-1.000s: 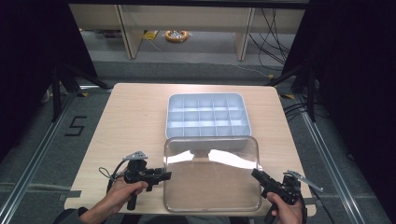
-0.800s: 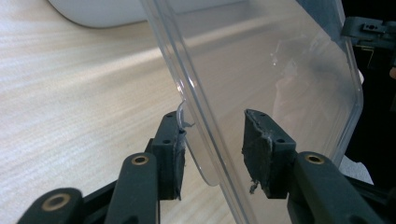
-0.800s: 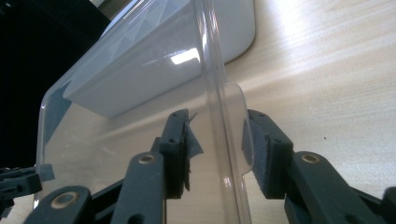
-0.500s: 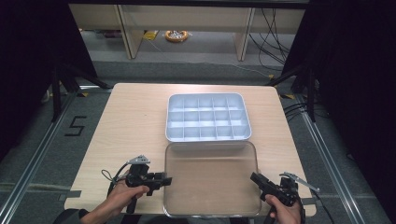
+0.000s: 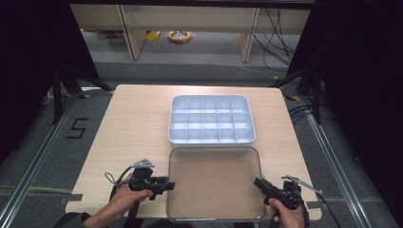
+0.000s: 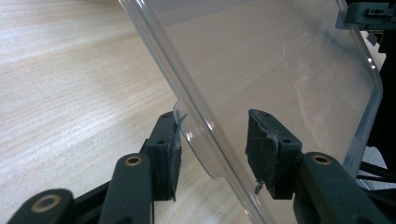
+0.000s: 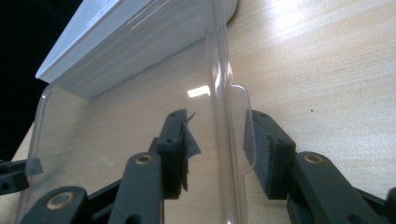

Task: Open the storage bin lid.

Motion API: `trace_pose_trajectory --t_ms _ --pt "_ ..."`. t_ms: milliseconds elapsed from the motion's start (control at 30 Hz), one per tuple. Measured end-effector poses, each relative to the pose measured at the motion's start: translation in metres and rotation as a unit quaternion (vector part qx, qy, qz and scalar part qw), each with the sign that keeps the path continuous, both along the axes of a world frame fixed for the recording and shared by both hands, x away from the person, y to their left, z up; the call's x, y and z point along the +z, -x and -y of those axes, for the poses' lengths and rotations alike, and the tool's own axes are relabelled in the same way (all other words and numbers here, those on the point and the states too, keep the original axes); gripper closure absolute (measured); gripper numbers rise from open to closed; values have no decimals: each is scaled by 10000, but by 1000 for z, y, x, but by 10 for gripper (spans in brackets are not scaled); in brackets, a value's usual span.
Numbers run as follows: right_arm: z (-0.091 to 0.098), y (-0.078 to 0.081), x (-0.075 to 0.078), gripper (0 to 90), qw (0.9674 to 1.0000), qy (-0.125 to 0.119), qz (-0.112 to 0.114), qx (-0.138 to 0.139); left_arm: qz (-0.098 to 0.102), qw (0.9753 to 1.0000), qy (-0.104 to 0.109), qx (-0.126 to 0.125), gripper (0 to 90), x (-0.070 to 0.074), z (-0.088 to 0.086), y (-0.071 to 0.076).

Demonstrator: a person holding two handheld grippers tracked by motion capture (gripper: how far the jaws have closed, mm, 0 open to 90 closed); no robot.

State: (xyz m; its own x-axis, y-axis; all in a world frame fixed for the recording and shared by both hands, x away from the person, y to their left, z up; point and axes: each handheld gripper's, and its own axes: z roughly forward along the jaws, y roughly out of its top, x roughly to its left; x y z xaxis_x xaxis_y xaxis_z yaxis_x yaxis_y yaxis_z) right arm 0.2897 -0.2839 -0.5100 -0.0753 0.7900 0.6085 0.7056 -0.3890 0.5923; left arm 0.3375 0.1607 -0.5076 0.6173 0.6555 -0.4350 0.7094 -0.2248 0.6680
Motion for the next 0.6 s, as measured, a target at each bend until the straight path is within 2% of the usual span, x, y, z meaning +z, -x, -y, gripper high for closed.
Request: trace_pose_trajectory --t_ms 33,67,100,167,200,233,267,300,333,367,400,433,467,500,600 --pt "0 0 -1 598 10000 36 -51 29 -3 10000 -17 -17 548 0 0 0" --pt "3 -1 -4 596 9994 257 159 178 -7 10000 -37 -34 547 0 -1 0" --pt "-1 -1 -3 596 9999 109 24 31 -14 10000 -44 -36 547 0 -1 0" --pt "-2 -1 -2 596 9999 130 -60 -15 -26 10000 -48 -15 547 0 -1 0" --pt "-2 0 -2 594 10000 20 -24 51 -28 10000 -83 -39 545 0 -1 0" --pt "0 -1 -4 592 9996 178 161 144 -49 10000 -84 -18 544 -1 -1 0" --pt "0 -1 -4 592 9996 178 161 144 -49 10000 -84 -18 543 -1 -1 0" --pt "-4 0 0 588 9999 4 -146 2 -65 9999 -95 0 540 -2 -1 0" --pt "-2 -1 -3 587 9998 171 -27 100 -41 9999 -113 -10 538 -3 -1 -1" --pt "-2 -2 -4 586 9997 196 -11 107 13 9998 -201 -67 536 -3 -1 -1" --pt "-2 -2 -4 586 9997 196 -11 107 13 9998 -201 -67 534 -3 -1 -1" --pt "-6 -1 -2 578 9996 49 -287 39 21 9996 -271 22 531 -4 0 0" --pt "-7 -1 -2 576 9995 33 -323 1 29 9997 -229 16 531 -5 0 -1" --pt "-6 -2 -4 575 9998 174 -132 37 29 9997 -229 16 530 -5 0 -1" --pt "-6 -3 -4 565 9994 262 -180 100 -12 9997 -255 -38 527 -5 0 -1"
